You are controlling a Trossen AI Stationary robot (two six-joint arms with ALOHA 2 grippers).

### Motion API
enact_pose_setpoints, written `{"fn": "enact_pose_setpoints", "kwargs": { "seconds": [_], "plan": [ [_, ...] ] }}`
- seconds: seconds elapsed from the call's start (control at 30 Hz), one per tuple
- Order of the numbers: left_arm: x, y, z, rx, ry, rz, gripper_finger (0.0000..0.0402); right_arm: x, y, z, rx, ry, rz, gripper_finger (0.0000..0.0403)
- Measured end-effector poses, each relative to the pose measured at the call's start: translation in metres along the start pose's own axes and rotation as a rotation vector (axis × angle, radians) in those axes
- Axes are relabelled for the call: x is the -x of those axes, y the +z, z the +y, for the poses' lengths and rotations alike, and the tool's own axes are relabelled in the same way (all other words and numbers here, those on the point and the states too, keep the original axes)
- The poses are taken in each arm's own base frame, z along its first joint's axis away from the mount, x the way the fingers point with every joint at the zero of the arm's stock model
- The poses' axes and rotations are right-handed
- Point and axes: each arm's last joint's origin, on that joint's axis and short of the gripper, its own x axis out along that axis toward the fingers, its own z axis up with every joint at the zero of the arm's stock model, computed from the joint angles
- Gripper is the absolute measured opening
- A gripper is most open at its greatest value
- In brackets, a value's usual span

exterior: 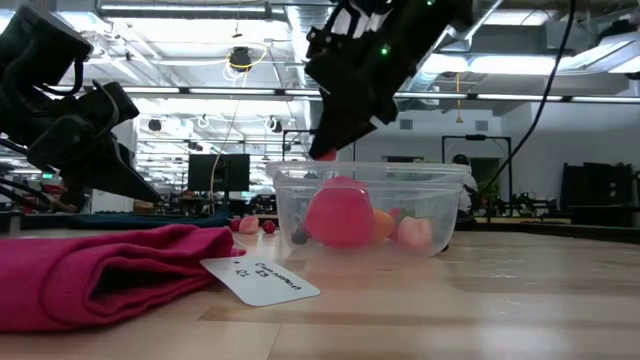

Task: Pick and placing Produce into tupperware
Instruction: Put the pink peach into the transparent bin, then put the blueberry into the transparent bin

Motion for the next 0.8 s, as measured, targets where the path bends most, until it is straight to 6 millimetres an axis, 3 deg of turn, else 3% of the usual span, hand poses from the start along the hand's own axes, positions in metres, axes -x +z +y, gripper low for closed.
{"fn": "enact_pose_setpoints", "kwargs": {
  "seconds": [0.3,0.6,0.8],
  "plan": [
    [0.0,0.0,0.0,0.0,0.0,0.0,0.0145,-0.003,0.004,-0.005,0.0,0.053,-0.017,0.0128],
    [0.0,0.0,0.0,0.0,0.0,0.0,0.0145,-0.007,0.005,-0.013,-0.048,0.098,0.016,0.0215],
    [0.0,0.0,0.0,0.0,0.0,0.0,0.0145,-0.002,-0.008,-0.004,-0.073,0.079,0.112,0.025]
  ]
}}
